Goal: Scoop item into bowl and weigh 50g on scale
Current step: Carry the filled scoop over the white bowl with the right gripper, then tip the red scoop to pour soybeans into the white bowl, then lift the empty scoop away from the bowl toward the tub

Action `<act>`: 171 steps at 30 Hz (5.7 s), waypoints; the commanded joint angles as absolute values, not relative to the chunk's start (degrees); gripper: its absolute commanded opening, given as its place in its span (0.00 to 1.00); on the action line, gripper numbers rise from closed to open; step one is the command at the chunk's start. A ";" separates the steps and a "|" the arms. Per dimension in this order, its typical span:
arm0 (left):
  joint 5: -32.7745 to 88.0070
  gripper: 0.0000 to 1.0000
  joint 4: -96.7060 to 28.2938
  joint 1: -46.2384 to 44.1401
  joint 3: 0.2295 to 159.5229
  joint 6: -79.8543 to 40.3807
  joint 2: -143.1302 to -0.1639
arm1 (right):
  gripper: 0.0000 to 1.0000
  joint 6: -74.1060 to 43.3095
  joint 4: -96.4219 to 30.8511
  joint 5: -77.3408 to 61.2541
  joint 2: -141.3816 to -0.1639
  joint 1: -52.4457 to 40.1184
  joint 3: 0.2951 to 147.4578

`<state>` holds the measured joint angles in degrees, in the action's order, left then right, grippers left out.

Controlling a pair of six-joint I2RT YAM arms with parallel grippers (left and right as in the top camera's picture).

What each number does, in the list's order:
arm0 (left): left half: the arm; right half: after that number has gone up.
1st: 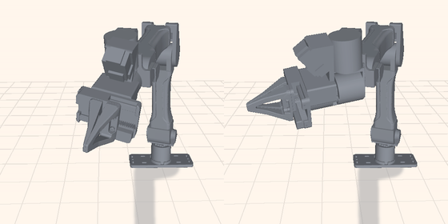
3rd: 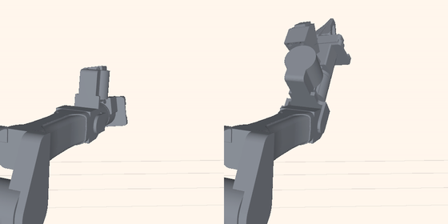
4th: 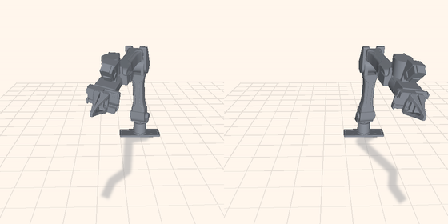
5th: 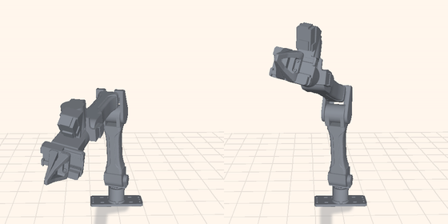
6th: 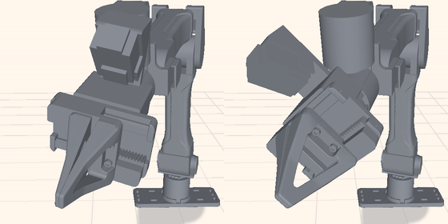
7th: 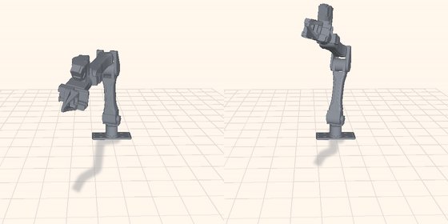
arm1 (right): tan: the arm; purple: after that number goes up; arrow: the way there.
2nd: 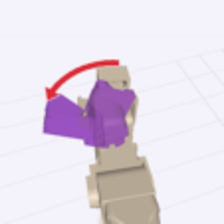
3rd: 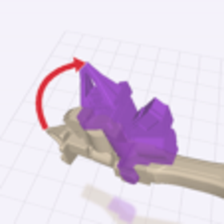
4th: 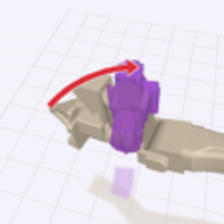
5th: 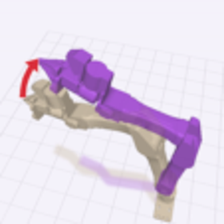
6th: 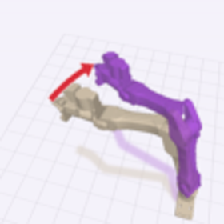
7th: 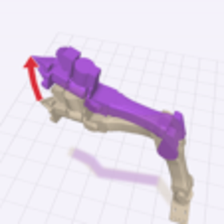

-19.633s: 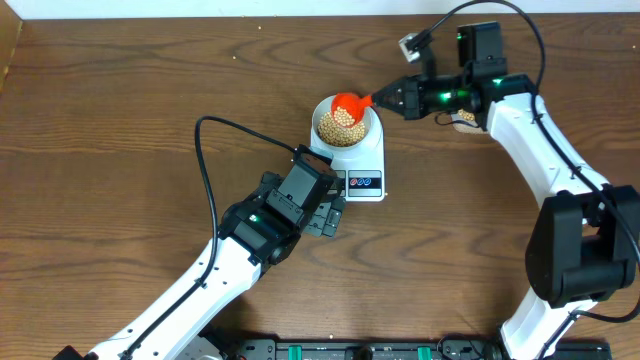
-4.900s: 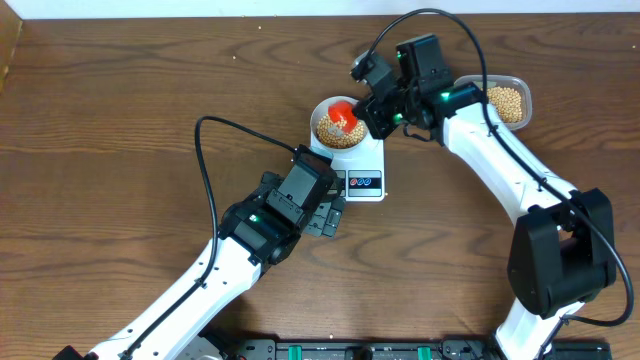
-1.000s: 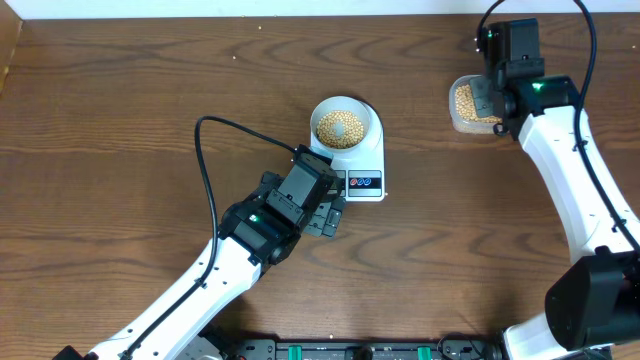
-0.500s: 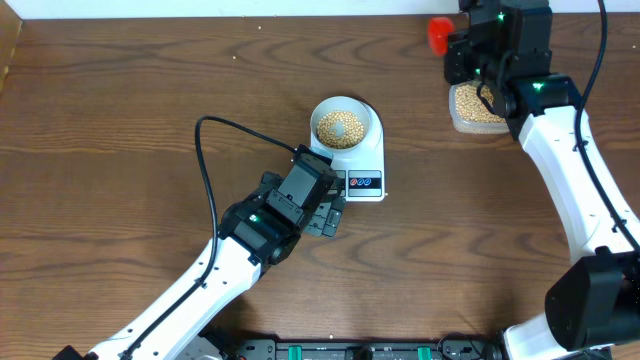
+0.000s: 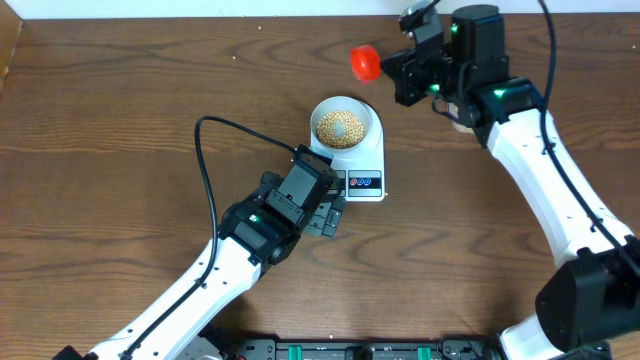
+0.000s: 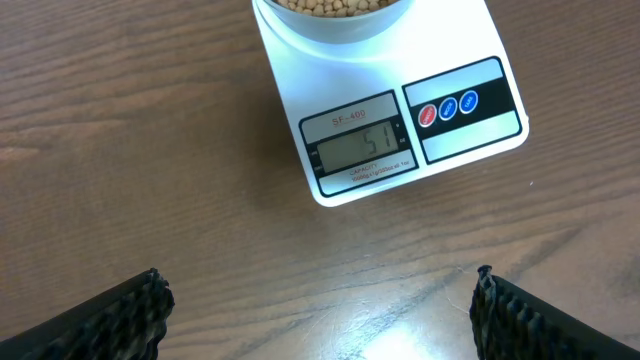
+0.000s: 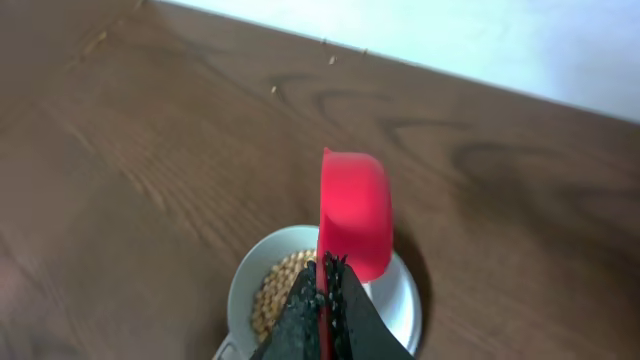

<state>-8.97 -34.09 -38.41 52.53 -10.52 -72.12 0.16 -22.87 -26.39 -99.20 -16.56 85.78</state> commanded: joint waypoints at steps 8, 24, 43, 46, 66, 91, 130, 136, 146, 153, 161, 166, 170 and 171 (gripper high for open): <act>-9.50 0.98 -34.17 -38.44 52.56 -10.85 -71.90 | 0.01 4.67 -25.34 -27.18 -104.09 -20.36 86.43; -9.50 0.98 -34.17 -38.44 52.56 -10.85 -71.90 | 0.01 6.96 -26.65 -19.62 -108.05 -23.38 86.41; -9.50 0.98 -34.17 -38.44 52.56 -10.85 -71.90 | 0.01 6.98 -26.85 -18.33 -109.84 -25.50 86.41; -9.50 0.98 -34.17 -38.44 52.56 -10.85 -71.90 | 0.01 7.01 -26.87 -18.33 -109.84 -26.17 86.41; -9.50 0.98 -34.17 -38.44 52.56 -10.85 -71.90 | 0.01 7.79 -29.58 -18.72 -109.82 -27.42 86.41; -9.50 0.98 -34.17 -38.44 52.56 -10.85 -71.90 | 0.01 3.64 -29.15 -27.40 -109.34 -23.22 86.65; -9.50 0.98 -34.17 -38.44 52.56 -10.85 -71.90 | 0.01 -8.27 -19.51 -60.16 -102.10 -3.11 86.70; -9.50 0.98 -34.17 -38.44 52.56 -10.85 -71.90 | 0.01 -8.38 -19.62 -64.05 -102.10 3.40 86.70; -9.50 0.98 -34.17 -38.44 52.56 -10.85 -71.90 | 0.02 -6.44 -25.19 -60.29 -102.10 15.81 86.67; -9.50 0.98 -34.17 -38.44 52.56 -10.85 -71.90 | 0.01 -2.07 -32.03 -50.68 -101.86 19.00 86.67; -9.50 0.98 -34.17 -38.44 52.56 -10.85 -71.90 | 0.02 0.97 -36.60 -31.77 -100.12 16.62 86.70; -9.50 0.98 -34.17 -38.44 52.56 -10.85 -71.90 | 0.02 2.85 -36.88 -22.20 -96.95 15.66 86.70; -9.50 0.98 -34.17 -38.44 52.56 -10.85 -71.90 | 0.01 6.33 -37.85 -14.85 -94.11 13.54 86.67; -9.50 0.98 -34.17 -38.44 52.56 -10.85 -71.90 | 0.02 7.25 -38.22 -12.53 -93.71 12.62 86.67</act>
<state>-8.97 -34.09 -38.41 52.53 -10.52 -72.12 2.66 -37.28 -22.20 -96.33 15.25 86.19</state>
